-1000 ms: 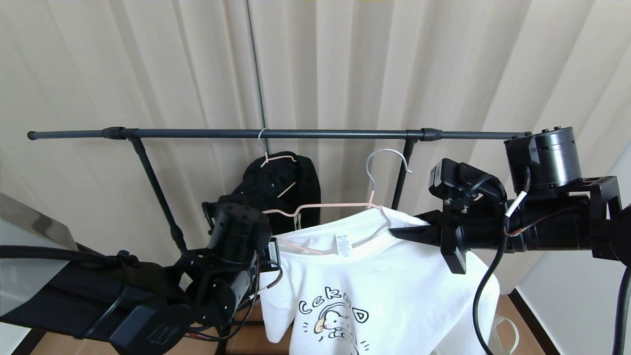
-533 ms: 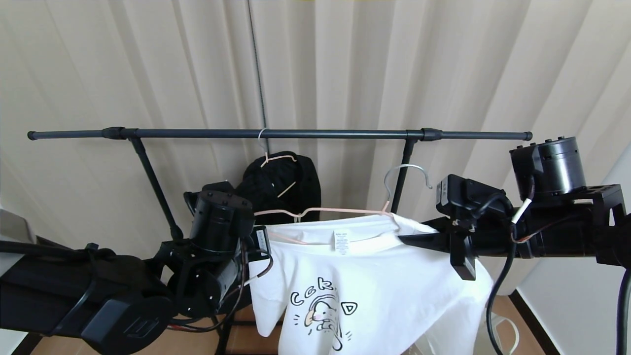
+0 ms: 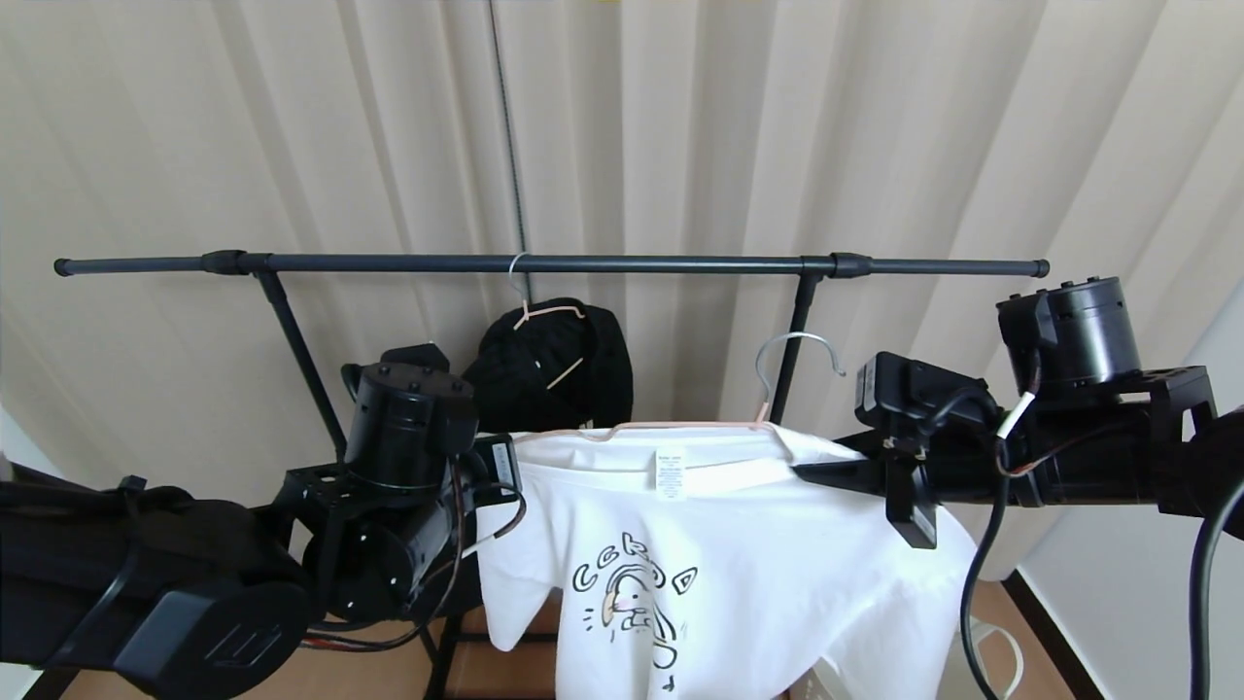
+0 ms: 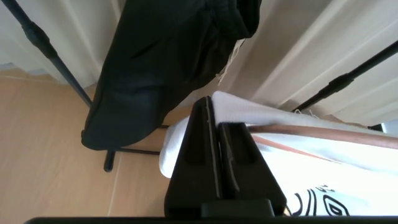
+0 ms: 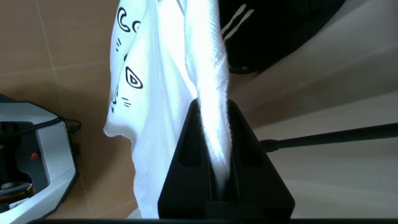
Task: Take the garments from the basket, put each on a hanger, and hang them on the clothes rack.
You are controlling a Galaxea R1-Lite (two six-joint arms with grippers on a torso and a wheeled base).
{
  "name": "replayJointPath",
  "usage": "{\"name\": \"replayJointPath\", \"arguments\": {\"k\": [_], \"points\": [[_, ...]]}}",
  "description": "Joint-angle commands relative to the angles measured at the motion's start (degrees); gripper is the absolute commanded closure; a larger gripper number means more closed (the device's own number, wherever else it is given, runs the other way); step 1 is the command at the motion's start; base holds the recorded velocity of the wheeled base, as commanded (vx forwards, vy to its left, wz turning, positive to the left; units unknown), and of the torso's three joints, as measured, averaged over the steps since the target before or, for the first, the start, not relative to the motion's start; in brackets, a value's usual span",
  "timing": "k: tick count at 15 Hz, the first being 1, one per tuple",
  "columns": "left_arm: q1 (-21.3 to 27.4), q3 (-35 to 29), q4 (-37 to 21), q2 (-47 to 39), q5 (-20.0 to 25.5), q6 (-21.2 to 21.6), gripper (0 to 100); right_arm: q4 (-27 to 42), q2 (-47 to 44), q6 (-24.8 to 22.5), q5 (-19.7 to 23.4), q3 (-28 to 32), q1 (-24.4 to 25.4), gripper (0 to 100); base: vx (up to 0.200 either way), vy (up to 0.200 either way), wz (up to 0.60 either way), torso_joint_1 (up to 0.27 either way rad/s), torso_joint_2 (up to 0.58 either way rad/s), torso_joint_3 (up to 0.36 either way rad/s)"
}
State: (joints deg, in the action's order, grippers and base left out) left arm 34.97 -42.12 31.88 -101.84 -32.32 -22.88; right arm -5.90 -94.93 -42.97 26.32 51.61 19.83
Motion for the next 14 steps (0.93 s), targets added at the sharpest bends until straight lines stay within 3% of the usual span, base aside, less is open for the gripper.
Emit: {"name": "replayJointPath", "arguments": {"k": [1,5,8,9,10,14], "points": [[-0.17,-0.07,0.03,1.82,-0.03,0.56,100,0.01,-1.05,-0.01,-0.83,0.06,-0.15,100,0.000,0.000,0.00,0.000,0.00,0.000],[0.09,-0.60,0.11,3.75,-0.03,4.86,100,-0.08,-1.66,-0.01,-2.06,0.24,-0.06,100,0.000,0.000,0.00,0.000,0.00,0.000],[4.31,-1.12,-0.15,4.81,0.06,10.31,100,-2.10,-2.63,2.98,-3.03,0.94,2.23,100,0.000,0.000,0.00,0.000,0.00,0.000],[4.49,-1.12,-0.15,4.81,0.06,10.40,100,-2.19,-2.54,3.16,-3.03,0.94,2.23,100,0.000,0.000,0.00,0.000,0.00,0.000],[6.77,-1.21,-0.24,4.55,0.06,11.28,100,-4.21,-2.10,7.64,-3.03,0.50,3.90,100,0.000,0.000,0.00,0.000,0.00,0.000],[7.83,-1.30,-0.24,4.02,-0.03,13.04,100,-4.65,-2.19,8.43,-3.03,0.50,5.39,100,0.000,0.000,0.00,0.000,0.00,0.000]]}}
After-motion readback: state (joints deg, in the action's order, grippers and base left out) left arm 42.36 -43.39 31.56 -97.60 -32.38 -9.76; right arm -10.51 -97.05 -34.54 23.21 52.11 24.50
